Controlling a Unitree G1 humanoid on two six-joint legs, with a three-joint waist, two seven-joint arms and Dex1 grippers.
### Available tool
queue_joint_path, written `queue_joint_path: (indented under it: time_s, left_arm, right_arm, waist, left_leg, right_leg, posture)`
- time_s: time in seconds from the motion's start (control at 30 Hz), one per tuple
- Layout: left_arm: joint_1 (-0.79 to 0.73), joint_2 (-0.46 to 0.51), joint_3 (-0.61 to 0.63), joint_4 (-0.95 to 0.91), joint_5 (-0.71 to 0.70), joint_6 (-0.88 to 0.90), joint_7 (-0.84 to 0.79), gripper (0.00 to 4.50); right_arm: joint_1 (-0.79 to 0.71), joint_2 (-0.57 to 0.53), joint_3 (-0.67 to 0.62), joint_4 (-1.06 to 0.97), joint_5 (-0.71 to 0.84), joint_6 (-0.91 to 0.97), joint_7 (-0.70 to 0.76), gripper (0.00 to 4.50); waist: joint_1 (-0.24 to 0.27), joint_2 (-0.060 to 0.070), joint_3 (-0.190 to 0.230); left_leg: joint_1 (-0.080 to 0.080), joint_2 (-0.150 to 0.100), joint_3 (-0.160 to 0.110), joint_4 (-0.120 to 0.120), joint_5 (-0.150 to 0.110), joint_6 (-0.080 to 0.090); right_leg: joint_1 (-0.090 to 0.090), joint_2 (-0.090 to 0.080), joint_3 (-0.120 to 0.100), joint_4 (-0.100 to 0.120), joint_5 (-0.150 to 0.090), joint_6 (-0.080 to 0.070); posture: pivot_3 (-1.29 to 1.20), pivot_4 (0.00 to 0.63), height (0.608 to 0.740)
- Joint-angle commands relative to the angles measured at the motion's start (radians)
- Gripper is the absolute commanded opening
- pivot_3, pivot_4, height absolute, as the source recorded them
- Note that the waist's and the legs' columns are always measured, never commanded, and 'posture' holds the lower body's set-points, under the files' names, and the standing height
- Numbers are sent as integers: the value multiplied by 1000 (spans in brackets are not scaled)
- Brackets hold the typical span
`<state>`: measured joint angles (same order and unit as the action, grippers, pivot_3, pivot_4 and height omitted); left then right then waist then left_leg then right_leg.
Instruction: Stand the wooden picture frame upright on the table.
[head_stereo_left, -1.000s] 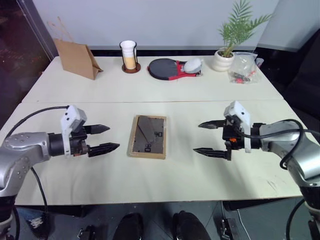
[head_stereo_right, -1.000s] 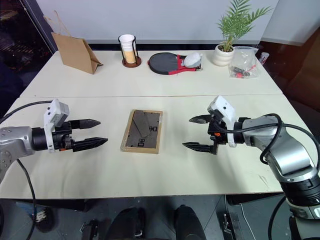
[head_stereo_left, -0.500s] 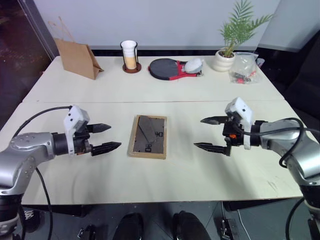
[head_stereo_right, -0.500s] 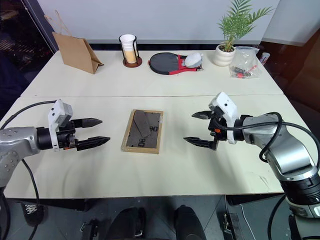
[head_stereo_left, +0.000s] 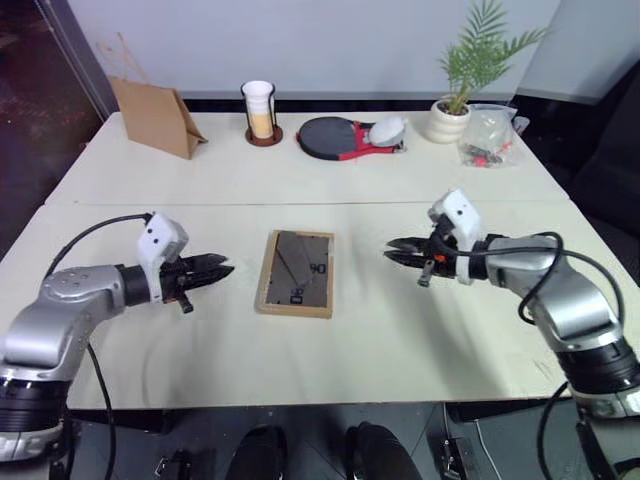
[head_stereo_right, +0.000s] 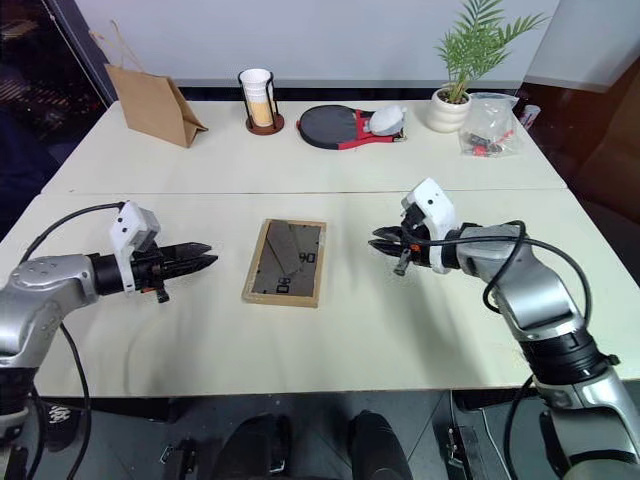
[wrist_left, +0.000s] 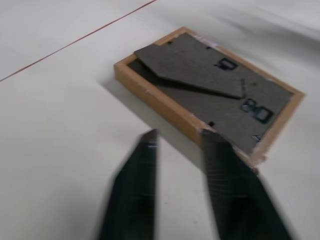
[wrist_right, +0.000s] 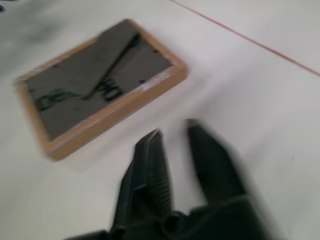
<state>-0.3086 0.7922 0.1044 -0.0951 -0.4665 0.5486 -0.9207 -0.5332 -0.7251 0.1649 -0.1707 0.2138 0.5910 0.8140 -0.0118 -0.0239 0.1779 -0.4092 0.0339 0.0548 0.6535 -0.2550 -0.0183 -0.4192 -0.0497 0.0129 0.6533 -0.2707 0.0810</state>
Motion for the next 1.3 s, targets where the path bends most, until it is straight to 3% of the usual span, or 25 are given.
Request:
queue_joint_path:
  time_s: [0.03,0.3,0.5,0.8,1.0,1.1,1.2,1.3]
  left_arm:
    - [-39,-36,-66,57,95,-84,34,41]
    - [-104,-168,-194,182,234,-153,89,41]
    - [-56,-185,-221,106,229,-106,63,41]
    - [35,-127,-198,-28,212,-26,30,41]
    - [39,-93,-162,-20,206,3,34,41]
    - [24,-64,-77,-23,105,88,-10,41]
    - [13,-30,0,-50,-36,224,-79,889]
    - [-7,2,47,-48,-181,399,-133,2365]
  right_arm:
    - [-41,54,43,39,-66,-3,-59,0]
    - [-90,235,170,192,-172,0,-132,0]
    - [-76,312,217,189,-186,27,-112,0]
    - [-34,326,232,84,-169,108,-72,0]
    - [-15,294,229,42,-204,123,-85,0]
    - [-8,240,195,2,-193,97,-50,0]
    - [-2,203,163,-31,-175,105,-33,0]
    - [4,183,154,-53,-170,109,-24,0]
  waist:
    - [0,0,0]
    - [-2,0,0]
    - [-5,0,0]
    - [-6,0,0]
    - [-6,0,-1]
    - [-5,0,0]
    - [-5,-1,0]
    - [-6,-1,0]
  left_leg:
    - [0,0,0,0,0,0]
    - [-2,0,0,4,0,0]
    - [-2,1,0,6,0,0]
    - [-1,1,0,8,0,1]
    - [-1,2,0,8,-1,1]
    - [-1,1,0,9,-1,1]
    - [-2,2,0,8,-1,1]
    - [-2,2,0,9,-1,1]
  right_leg:
    - [0,0,0,0,0,0]
    - [-1,1,0,1,1,1]
    - [-2,1,0,5,1,1]
    - [-1,1,1,9,0,1]
    - [-2,1,1,9,0,1]
    - [-2,1,1,9,0,1]
    - [-3,1,1,9,0,1]
    - [-3,1,1,9,0,1]
  posture:
    - [0,150,740]
    - [0,150,740]
    - [0,150,740]
    - [0,150,740]
    - [0,150,740]
    - [0,150,740]
    - [0,150,740]
    - [0,150,740]
